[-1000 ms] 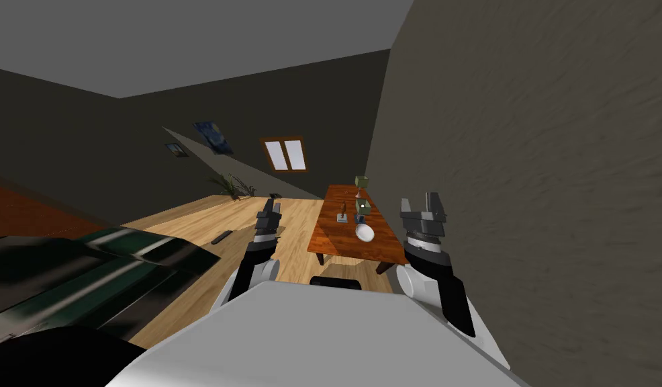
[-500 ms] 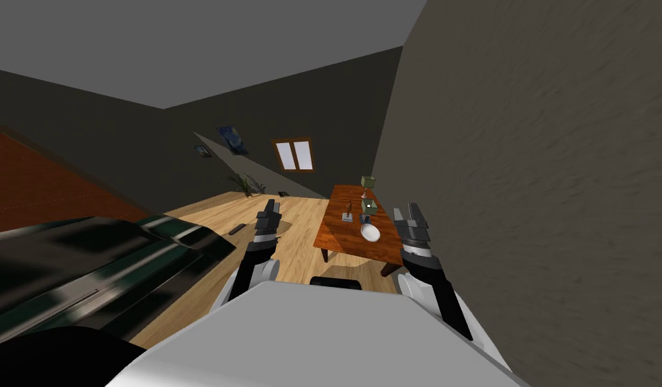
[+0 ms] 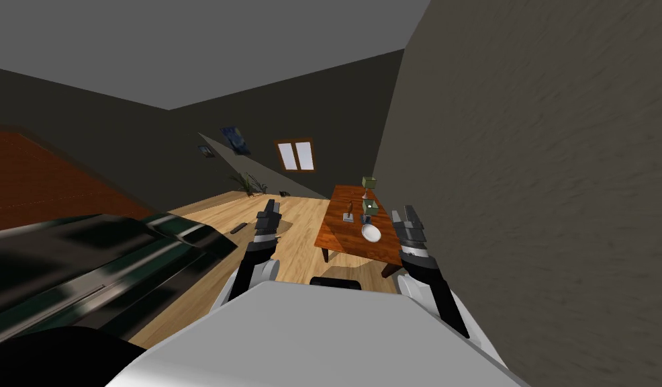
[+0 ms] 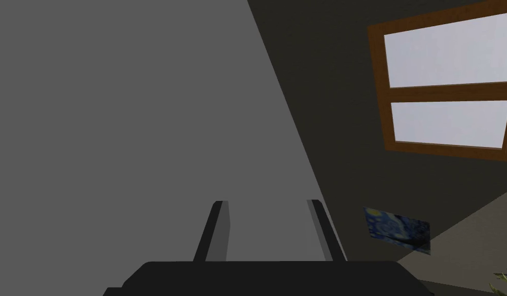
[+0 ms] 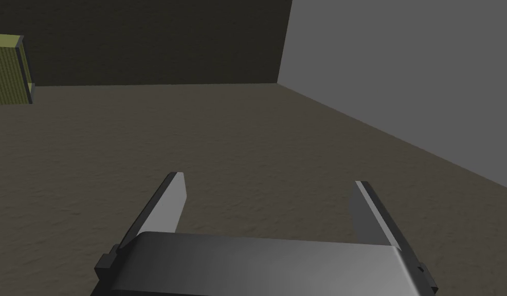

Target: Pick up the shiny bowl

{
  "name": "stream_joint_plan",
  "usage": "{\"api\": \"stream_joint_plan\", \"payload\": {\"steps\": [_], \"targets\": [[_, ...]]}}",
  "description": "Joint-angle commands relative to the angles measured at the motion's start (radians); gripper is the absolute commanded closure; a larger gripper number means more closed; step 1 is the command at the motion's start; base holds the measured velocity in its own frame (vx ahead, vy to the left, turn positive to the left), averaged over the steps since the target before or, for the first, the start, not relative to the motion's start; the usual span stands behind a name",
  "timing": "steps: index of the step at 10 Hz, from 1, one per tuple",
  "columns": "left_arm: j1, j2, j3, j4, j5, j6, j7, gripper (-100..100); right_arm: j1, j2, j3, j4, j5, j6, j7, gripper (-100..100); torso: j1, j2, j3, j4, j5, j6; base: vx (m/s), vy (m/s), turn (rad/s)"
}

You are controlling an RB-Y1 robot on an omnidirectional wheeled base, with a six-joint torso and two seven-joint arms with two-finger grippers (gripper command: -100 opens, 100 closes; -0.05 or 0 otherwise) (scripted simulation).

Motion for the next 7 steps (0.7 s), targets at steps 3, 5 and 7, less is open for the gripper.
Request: {"api": "stream_joint_plan", "payload": {"steps": [3, 5, 7], "targets": [[0.0, 0.0, 0.0, 0.0, 0.0, 0.0, 0.0, 0, 0.0, 0.0, 0.0, 0.0, 0.0, 0.0, 0.0, -100, 0.0, 0.0, 0.0, 0.0, 0.0, 0.0, -0.002, 0.002, 0.008], [0.0, 0.0, 0.0, 0.0, 0.0, 0.0, 0.0, 0, 0.001, -0.037, 0.013, 0.039, 0.04, -0.005, -0.002, -100, 0.0, 0.0, 0.0, 0.0, 0.0, 0.0, -0.022, 0.022, 0.071], [0.0, 0.0, 0.0, 0.0, 0.0, 0.0, 0.0, 0, 0.003, -0.074, 0.026, 0.08, 0.083, -0.01, -0.004, -100, 0.005, 0.005, 0.003, 0.001, 0.001, -0.001, -0.092, 0.068, 0.203]]}}
